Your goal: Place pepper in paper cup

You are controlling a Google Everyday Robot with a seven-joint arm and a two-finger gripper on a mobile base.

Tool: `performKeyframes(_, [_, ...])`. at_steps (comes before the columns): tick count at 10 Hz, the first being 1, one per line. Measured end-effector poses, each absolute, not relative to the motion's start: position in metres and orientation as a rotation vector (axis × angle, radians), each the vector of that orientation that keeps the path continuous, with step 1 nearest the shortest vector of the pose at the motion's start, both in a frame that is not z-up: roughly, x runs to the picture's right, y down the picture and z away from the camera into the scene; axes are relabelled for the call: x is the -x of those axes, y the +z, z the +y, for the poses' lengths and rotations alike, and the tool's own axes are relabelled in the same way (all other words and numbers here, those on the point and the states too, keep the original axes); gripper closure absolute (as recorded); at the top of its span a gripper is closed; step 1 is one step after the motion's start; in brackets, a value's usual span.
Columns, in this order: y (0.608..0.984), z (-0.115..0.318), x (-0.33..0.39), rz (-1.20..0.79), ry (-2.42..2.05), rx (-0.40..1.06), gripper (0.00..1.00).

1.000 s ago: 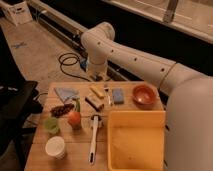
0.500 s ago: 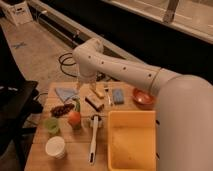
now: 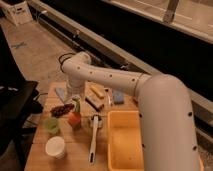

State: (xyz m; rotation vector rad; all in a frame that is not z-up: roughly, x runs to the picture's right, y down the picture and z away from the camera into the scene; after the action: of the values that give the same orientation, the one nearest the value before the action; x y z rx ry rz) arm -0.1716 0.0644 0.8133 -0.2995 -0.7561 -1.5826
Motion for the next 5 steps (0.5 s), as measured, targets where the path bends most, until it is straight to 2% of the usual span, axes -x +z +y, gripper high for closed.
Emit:
performKeyframes(1, [0.8158,0.0798,0.1799,-0.792,-1.587,0.317,0.39])
performKeyframes(5, [0.8161,0.0830,0.1811,-0.799,-1.587,0.321,0.39])
